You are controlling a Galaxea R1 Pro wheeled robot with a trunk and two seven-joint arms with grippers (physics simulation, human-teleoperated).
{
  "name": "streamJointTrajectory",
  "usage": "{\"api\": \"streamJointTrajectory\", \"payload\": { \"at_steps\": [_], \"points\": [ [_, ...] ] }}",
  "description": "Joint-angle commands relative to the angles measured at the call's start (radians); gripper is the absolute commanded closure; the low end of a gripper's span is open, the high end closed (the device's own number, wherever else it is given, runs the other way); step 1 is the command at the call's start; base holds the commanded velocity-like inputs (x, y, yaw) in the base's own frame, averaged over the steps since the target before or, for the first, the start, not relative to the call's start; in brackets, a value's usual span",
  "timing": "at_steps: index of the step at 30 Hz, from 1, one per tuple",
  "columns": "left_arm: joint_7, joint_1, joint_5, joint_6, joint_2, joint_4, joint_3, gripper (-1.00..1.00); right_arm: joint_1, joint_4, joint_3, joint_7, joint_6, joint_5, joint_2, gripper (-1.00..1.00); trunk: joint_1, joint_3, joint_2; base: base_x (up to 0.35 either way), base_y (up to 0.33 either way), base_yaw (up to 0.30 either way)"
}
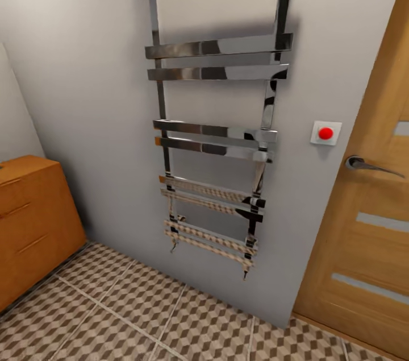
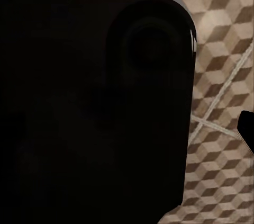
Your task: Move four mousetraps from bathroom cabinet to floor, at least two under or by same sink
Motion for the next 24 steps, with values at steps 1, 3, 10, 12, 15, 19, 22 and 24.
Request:
{"api": "streamJointTrajectory", "payload": {
  "at_steps": [1, 3, 10, 12, 15, 19, 22, 24],
  "points": [
    [0.0, 0.0, 0.007, -0.002, 0.0, 0.0, 0.001, -1.0, 0.0, 0.0, 0.0, -0.001, -0.003, 0.001, 0.0, -1.0, 0.0, -0.001, 0.0, 0.0, 0.0, 0.273],
    [0.0, 0.0, 0.007, -0.002, 0.0, 0.0, 0.001, -1.0, 0.0, 0.0, 0.0, -0.001, -0.003, 0.001, 0.0, -1.0, 0.0, -0.001, 0.0, 0.0, 0.0, 0.273],
    [0.0, 0.0, 0.007, -0.002, 0.0, 0.0, 0.001, -1.0, 0.0, 0.0, 0.0, -0.001, -0.003, 0.003, 0.0, -1.0, 0.0, -0.001, 0.0, 0.0, 0.0, 0.274],
    [0.0, 0.0, 0.007, -0.002, 0.0, 0.0, 0.001, -1.0, 0.0, 0.0, 0.0, -0.002, -0.003, 0.007, 0.0, -1.0, 0.0, -0.001, 0.0, 0.0, 0.0, 0.274],
    [0.0, 0.0, 0.007, -0.002, 0.0, 0.0, 0.001, -1.0, 0.0, 0.0, -0.001, -0.002, -0.003, 0.023, 0.0, -1.0, 0.0, -0.001, 0.0, 0.0, 0.0, 0.273],
    [0.0, 0.0, 0.007, -0.002, 0.0, 0.0, 0.001, -1.0, 0.0, 0.0, -0.002, -0.002, -0.004, 0.026, 0.001, -1.0, 0.0, -0.001, 0.0, 0.0, 0.0, 0.274],
    [0.0, 0.0, 0.007, -0.002, 0.0, 0.0, 0.001, -1.0, 0.0, 0.0, -0.002, -0.003, -0.004, 0.027, 0.001, -1.0, 0.0, -0.001, 0.0, 0.0, 0.0, 0.274],
    [0.0, 0.0, 0.007, -0.002, 0.0, 0.0, 0.001, -1.0, 0.0, 0.0, -0.002, -0.003, -0.004, 0.027, 0.001, -1.0, 0.0, -0.001, 0.0, 0.0, 0.0, 0.274]
  ]
}}
